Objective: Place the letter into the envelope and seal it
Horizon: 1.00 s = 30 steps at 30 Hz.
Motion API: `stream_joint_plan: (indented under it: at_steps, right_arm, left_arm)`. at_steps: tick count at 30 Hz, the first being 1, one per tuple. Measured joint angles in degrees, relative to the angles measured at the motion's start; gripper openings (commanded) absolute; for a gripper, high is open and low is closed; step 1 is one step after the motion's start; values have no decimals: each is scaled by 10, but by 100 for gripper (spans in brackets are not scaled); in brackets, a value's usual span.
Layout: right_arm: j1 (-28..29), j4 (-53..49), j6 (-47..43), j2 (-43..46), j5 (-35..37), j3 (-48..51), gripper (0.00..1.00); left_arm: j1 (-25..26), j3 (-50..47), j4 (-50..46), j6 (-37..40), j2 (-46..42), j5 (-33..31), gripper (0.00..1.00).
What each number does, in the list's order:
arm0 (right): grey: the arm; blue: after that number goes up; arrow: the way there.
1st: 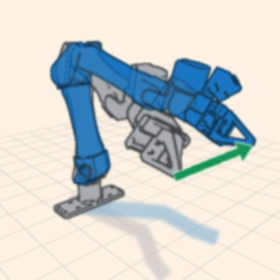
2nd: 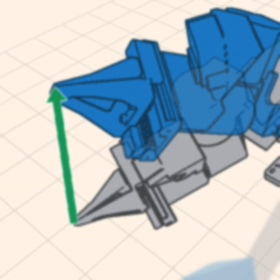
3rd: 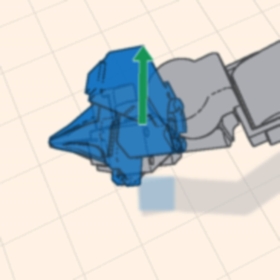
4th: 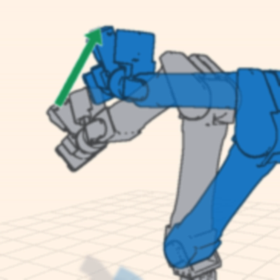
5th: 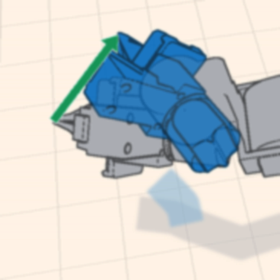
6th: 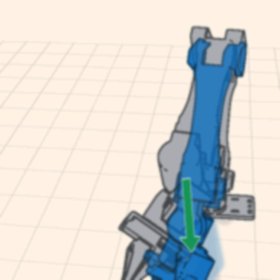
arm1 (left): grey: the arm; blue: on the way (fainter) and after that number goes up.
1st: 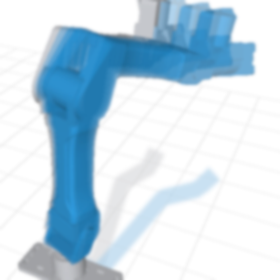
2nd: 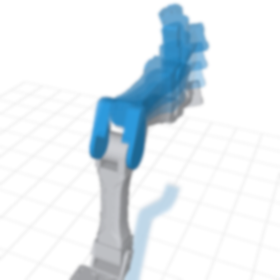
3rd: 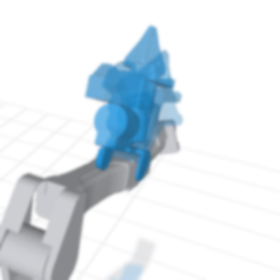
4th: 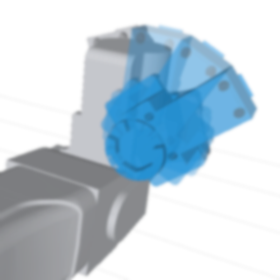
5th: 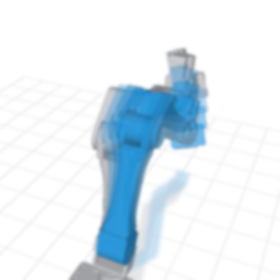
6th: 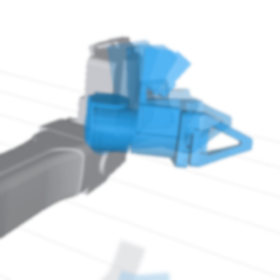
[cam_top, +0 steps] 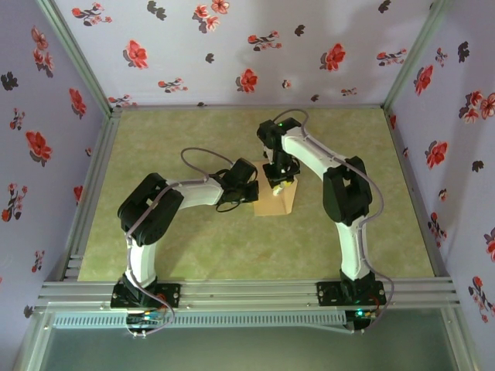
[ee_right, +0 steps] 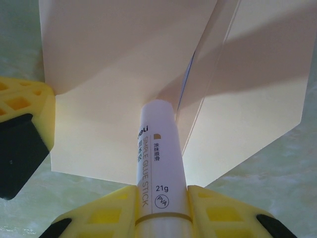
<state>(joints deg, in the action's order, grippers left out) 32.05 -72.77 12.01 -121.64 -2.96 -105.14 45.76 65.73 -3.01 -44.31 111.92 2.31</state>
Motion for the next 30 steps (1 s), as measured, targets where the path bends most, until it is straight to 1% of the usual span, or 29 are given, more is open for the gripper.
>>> stream_joint_plan:
  at_steps: [13, 30]
  right_arm:
    - [-1, -38, 4, -53, 0, -83, 0]
    - [-10, -43, 6, -89, 0, -144, 0]
  left_arm:
    - [2, 3, -4, 19, 2, -4, 0]
    - [3, 3, -4, 27, 2, -4, 0]
